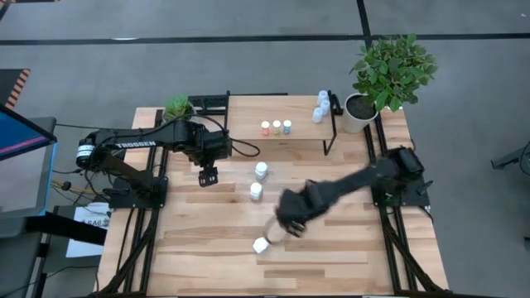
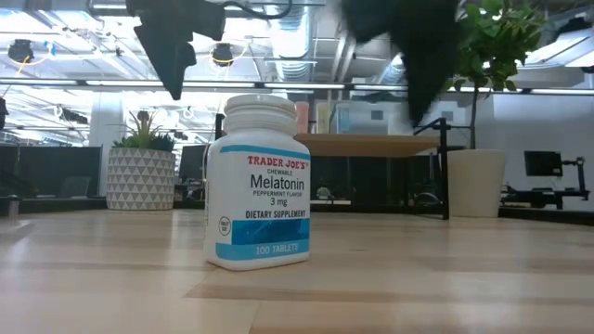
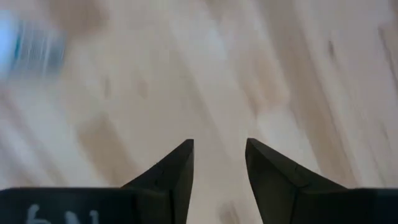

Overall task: Pick and place medicine bottles onto shelf by color
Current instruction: Move the white medicine bottles

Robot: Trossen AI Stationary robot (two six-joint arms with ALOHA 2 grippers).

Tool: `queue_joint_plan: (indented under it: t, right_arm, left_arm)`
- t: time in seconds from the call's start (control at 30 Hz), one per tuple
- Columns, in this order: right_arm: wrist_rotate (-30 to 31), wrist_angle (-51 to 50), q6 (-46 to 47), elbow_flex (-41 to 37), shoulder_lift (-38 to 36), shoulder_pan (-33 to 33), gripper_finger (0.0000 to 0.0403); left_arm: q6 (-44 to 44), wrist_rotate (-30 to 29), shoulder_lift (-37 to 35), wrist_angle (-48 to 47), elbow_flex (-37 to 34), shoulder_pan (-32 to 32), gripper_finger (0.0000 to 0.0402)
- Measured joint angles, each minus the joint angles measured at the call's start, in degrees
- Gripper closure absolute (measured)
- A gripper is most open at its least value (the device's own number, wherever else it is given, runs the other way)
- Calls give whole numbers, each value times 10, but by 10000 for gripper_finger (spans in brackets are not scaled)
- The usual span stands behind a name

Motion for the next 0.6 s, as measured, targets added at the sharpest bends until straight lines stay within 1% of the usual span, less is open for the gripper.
queue_joint_plan:
  t: [0.17,0.27,0.47,0.6]
  right_arm:
    - [-3,-125,12,0,-54,88,237]
    - [10,-178,46,0,-87,131,237]
    - [99,-245,138,0,-145,210,237]
    - [164,-242,183,0,-171,255,237]
  left_arm:
    - [-46,62,0,-31,0,-19,145]
    - [-89,71,0,-36,0,-48,145]
    - [-187,72,1,-33,0,-131,145]
    - [-238,72,2,8,0,-192,145]
